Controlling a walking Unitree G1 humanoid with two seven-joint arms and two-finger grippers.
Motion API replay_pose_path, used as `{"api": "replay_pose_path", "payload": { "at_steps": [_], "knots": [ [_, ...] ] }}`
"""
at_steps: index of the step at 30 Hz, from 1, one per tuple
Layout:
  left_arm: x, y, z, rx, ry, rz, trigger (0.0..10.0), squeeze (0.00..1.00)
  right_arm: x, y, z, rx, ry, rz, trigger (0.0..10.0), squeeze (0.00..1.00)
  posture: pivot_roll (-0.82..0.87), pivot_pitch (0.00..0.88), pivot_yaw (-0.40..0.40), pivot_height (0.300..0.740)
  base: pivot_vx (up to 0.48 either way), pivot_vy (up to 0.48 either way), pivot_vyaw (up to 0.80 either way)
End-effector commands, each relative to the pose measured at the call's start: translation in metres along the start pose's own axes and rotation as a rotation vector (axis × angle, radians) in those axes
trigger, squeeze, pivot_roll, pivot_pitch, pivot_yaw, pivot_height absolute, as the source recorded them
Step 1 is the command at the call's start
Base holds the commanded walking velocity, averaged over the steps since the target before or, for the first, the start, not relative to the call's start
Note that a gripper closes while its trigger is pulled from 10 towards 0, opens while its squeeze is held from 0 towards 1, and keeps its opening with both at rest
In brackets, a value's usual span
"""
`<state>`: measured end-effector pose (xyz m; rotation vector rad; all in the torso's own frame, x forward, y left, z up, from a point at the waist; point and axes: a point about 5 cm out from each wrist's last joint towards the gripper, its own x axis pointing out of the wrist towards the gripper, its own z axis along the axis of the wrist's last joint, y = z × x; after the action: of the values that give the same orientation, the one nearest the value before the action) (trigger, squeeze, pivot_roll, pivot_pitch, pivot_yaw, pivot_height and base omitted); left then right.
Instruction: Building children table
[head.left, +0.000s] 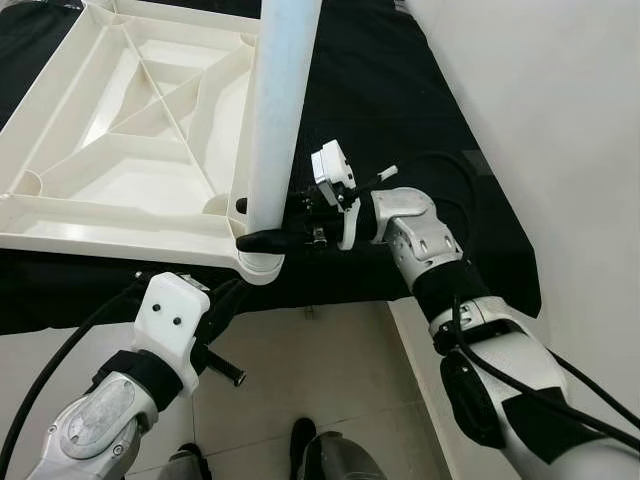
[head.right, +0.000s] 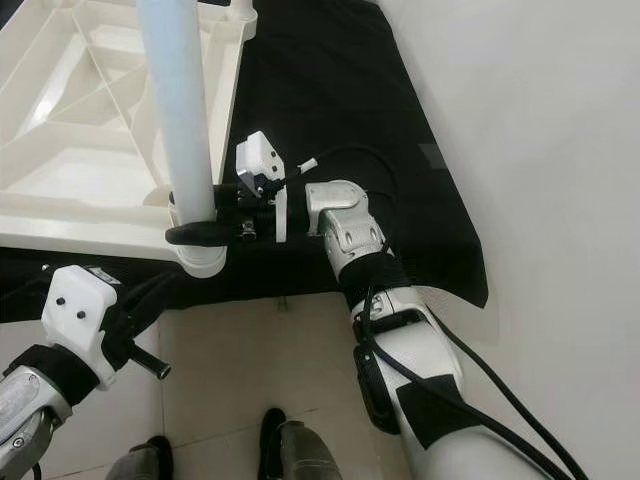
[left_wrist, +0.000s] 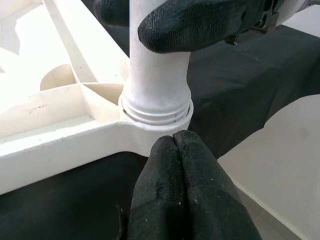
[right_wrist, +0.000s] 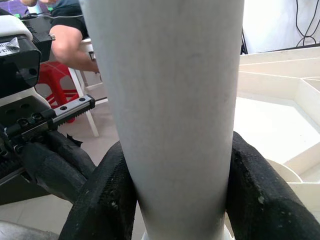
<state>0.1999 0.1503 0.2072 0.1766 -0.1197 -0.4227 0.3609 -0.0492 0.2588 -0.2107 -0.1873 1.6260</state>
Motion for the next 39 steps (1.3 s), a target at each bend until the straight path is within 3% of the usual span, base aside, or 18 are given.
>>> {"api": "replay_pose_path", "payload": {
  "at_steps": [1,3,5,7,8,9,12,18,19,20,21,22,23,29,31,32,35,39],
  "knots": [
    [-0.002,-0.004,-0.002,-0.001,0.018,-0.017,10.0,0.00,-0.004,0.003,-0.011,0.051,0.012,0.015,0.0,0.00,0.14,0.299,-0.186,0.740,0.000,0.000,0.00],
    [-0.003,-0.004,-0.002,-0.002,0.018,-0.017,10.0,0.00,-0.007,0.002,-0.019,0.042,0.021,-0.103,0.0,0.00,0.14,0.301,-0.187,0.740,0.000,0.000,0.00],
    [-0.004,-0.004,-0.002,-0.003,0.021,-0.016,10.0,0.00,-0.007,0.002,-0.044,0.093,0.057,-0.446,0.0,0.00,0.13,0.307,-0.187,0.740,0.000,0.000,0.00],
    [-0.004,-0.004,-0.002,-0.003,0.021,-0.016,10.0,0.00,-0.007,0.002,-0.044,0.093,0.057,-0.446,0.0,0.00,0.13,0.307,-0.187,0.740,0.000,0.000,0.00],
    [-0.005,-0.003,-0.002,-0.006,0.024,-0.017,10.0,0.00,0.002,0.013,-0.065,0.148,0.096,-0.723,0.0,0.00,0.11,0.316,-0.177,0.740,0.000,0.000,0.00],
    [-0.005,-0.003,-0.003,-0.009,0.027,-0.019,10.0,0.00,0.019,0.038,-0.078,0.157,0.136,-0.780,0.0,0.00,0.11,0.328,-0.168,0.740,0.000,0.000,0.00],
    [-0.004,-0.004,-0.003,-0.010,0.032,-0.031,10.0,0.00,0.044,0.064,-0.084,0.192,0.138,-0.787,0.0,0.00,0.12,0.320,-0.159,0.740,0.000,0.000,0.00],
    [-0.002,-0.003,-0.003,-0.007,0.027,-0.032,10.0,0.00,0.054,0.048,-0.079,0.196,0.107,-0.775,0.0,0.00,0.12,0.317,-0.161,0.740,0.000,0.000,0.00],
    [-0.002,-0.003,-0.002,-0.005,0.027,-0.032,10.0,0.00,0.056,0.045,-0.076,0.180,0.103,-0.774,5.2,0.00,0.13,0.316,-0.164,0.740,0.000,0.000,0.00],
    [-0.002,-0.003,-0.002,-0.005,0.027,-0.032,10.0,0.00,0.056,0.045,-0.076,0.180,0.103,-0.774,5.2,0.00,0.13,0.316,-0.164,0.740,0.000,0.000,0.00],
    [-0.002,-0.002,-0.002,-0.002,0.026,-0.031,10.0,0.00,0.058,0.040,-0.070,0.153,0.080,-0.755,10.0,0.00,0.13,0.314,-0.165,0.740,0.000,0.000,0.00],
    [-0.002,-0.002,-0.002,-0.002,0.026,-0.031,10.0,0.00,0.058,0.040,-0.070,0.153,0.080,-0.755,10.0,0.00,0.13,0.314,-0.165,0.740,0.000,0.000,0.00],
    [-0.002,-0.002,-0.002,0.000,0.026,-0.030,10.0,0.00,0.058,0.037,-0.063,0.140,0.056,-0.735,10.0,1.00,0.13,0.311,-0.164,0.740,0.000,0.000,0.00],
    [-0.002,-0.002,-0.002,0.002,0.023,-0.029,10.0,0.00,0.052,0.031,-0.037,0.122,-0.019,-0.657,10.0,1.00,0.14,0.309,-0.165,0.740,0.000,0.000,0.00],
    [-0.002,-0.002,-0.001,0.003,0.023,-0.029,10.0,0.00,0.047,0.028,-0.030,0.111,-0.044,-0.589,10.0,0.85,0.14,0.307,-0.165,0.740,0.000,0.000,0.00],
    [-0.001,-0.002,-0.001,0.003,0.022,-0.029,10.0,0.00,0.040,0.024,-0.025,0.104,-0.063,-0.504,10.0,0.00,0.15,0.309,-0.167,0.740,0.000,0.000,0.00],
    [-0.001,-0.003,-0.001,0.003,0.021,-0.029,10.0,0.00,0.023,0.020,-0.020,0.072,-0.067,-0.274,10.0,0.00,0.15,0.307,-0.170,0.740,0.000,0.000,0.00],
    [-0.001,-0.003,-0.001,0.003,0.020,-0.028,10.0,0.00,0.015,0.016,-0.019,0.053,-0.045,-0.206,10.0,0.00,0.15,0.307,-0.170,0.740,0.000,0.000,0.00]
  ]
}}
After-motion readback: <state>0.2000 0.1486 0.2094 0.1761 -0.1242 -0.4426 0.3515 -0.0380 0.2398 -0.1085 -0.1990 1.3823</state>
